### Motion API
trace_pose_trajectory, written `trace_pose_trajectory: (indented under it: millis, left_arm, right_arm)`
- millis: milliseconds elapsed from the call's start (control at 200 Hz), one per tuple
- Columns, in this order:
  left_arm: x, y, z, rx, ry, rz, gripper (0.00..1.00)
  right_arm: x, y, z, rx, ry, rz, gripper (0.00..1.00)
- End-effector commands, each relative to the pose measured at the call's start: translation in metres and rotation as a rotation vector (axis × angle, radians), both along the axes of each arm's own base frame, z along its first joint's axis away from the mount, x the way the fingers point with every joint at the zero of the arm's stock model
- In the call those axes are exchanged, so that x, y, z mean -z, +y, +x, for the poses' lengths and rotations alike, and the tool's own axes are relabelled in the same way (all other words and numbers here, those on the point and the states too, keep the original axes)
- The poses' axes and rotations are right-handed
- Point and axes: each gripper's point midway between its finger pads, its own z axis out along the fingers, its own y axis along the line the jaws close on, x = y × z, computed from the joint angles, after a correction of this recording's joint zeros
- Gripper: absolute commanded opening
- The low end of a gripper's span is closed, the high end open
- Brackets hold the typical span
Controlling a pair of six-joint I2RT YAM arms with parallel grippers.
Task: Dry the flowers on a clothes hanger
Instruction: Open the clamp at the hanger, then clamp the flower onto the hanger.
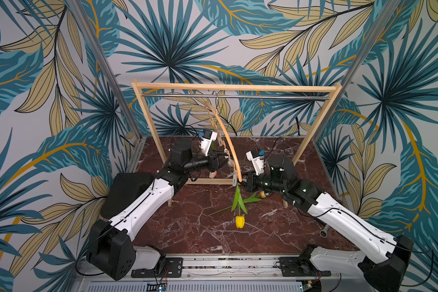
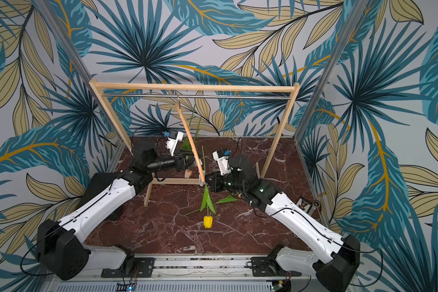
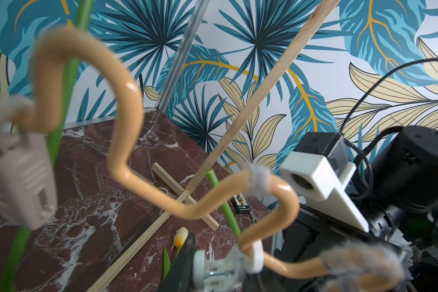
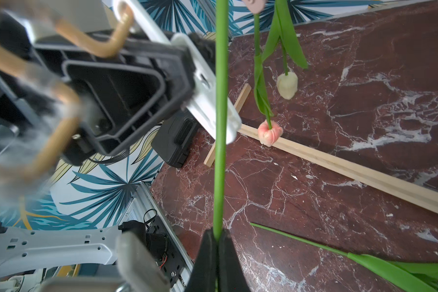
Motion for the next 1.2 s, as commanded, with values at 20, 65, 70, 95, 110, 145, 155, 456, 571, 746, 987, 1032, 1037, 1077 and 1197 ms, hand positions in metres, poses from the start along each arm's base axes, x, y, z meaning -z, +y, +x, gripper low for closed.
trace_pose_trajectory:
  millis: [20, 65, 70, 95, 110, 145, 155, 456, 571, 746, 987, 1032, 1037, 1077, 1197]
  left_arm:
    - [-0.008, 0.001, -0.005, 0.001, -0.003, -0.05, 0.28]
    - [-0.008, 0.001, -0.006, 0.001, 0.002, -0.055, 0.28]
    - [-0.007, 0.0, -0.006, 0.002, 0.002, -0.055, 0.28]
    - [-0.007, 0.0, -0.006, 0.002, 0.005, -0.057, 0.28]
    - [-0.007, 0.0, -0.006, 0.001, 0.007, -0.058, 0.27]
    - [-0.005, 0.0, -0.006, 0.004, 0.013, -0.058, 0.27]
    - [-0.005, -0.001, -0.007, 0.004, 0.014, -0.058, 0.27]
    - [0.004, -0.007, -0.011, 0.02, 0.06, -0.051, 0.24]
    - [0.005, -0.01, -0.013, 0.022, 0.069, -0.05, 0.23]
    - [0.003, -0.011, -0.013, 0.022, 0.081, -0.073, 0.22]
    - [0.0, -0.013, -0.013, 0.039, 0.113, -0.139, 0.2]
    - [0.0, -0.013, -0.013, 0.039, 0.12, -0.143, 0.2]
    - [0.0, -0.013, -0.013, 0.039, 0.119, -0.143, 0.2]
    - [0.001, -0.013, -0.014, 0.041, 0.124, -0.144, 0.19]
    - [0.002, -0.013, -0.015, 0.045, 0.129, -0.139, 0.18]
  right_arm:
    - [-0.003, -0.014, 0.011, 0.105, -0.035, 0.029, 0.0]
    - [0.0, -0.019, 0.014, 0.142, -0.043, 0.017, 0.0]
    - [-0.001, -0.02, 0.015, 0.146, -0.045, 0.016, 0.0]
    - [0.0, -0.024, 0.017, 0.171, -0.051, 0.01, 0.0]
    - [-0.001, -0.026, 0.019, 0.186, -0.055, 0.007, 0.0]
    - [0.001, -0.03, 0.022, 0.212, -0.059, -0.007, 0.0]
    - [0.002, -0.032, 0.022, 0.22, -0.059, -0.013, 0.0]
    - [0.011, -0.047, 0.03, 0.296, -0.069, -0.089, 0.0]
    - [0.013, -0.052, 0.03, 0.315, -0.087, -0.083, 0.0]
    - [-0.003, -0.046, 0.023, 0.274, -0.111, 0.005, 0.0]
    - [-0.017, -0.005, 0.018, 0.065, -0.022, 0.147, 0.0]
    - [-0.019, -0.006, 0.019, 0.064, -0.024, 0.162, 0.0]
    - [-0.019, -0.006, 0.019, 0.064, -0.023, 0.165, 0.0]
    - [-0.02, -0.006, 0.021, 0.058, -0.018, 0.183, 0.0]
    - [-0.02, -0.002, 0.027, 0.01, 0.029, 0.241, 0.0]
